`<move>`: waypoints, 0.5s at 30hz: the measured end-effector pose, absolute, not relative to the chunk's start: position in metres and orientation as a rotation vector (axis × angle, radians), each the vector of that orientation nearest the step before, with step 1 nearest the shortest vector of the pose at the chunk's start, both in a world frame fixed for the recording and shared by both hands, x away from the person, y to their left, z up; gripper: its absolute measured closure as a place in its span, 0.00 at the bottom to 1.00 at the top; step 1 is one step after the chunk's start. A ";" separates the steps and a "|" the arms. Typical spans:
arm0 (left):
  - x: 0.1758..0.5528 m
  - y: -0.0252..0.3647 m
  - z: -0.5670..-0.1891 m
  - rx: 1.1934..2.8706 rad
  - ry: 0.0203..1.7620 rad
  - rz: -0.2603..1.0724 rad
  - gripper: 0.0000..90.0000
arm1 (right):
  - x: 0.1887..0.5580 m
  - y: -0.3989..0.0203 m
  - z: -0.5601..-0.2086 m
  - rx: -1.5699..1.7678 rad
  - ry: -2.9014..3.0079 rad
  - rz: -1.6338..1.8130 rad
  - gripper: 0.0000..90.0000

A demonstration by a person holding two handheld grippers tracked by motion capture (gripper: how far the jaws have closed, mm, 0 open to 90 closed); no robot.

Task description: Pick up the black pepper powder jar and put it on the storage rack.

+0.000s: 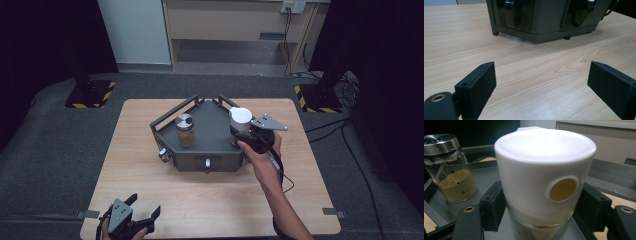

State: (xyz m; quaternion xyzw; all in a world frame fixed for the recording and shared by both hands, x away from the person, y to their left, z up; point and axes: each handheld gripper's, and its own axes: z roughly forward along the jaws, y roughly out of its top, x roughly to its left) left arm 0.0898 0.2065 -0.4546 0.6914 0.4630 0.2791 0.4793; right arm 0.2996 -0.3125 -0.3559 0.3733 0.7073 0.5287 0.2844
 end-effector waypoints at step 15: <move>0.090 0.207 -0.454 1.687 1.130 0.678 0.08 | 0.303 -0.317 -0.358 0.998 1.904 1.445 0.30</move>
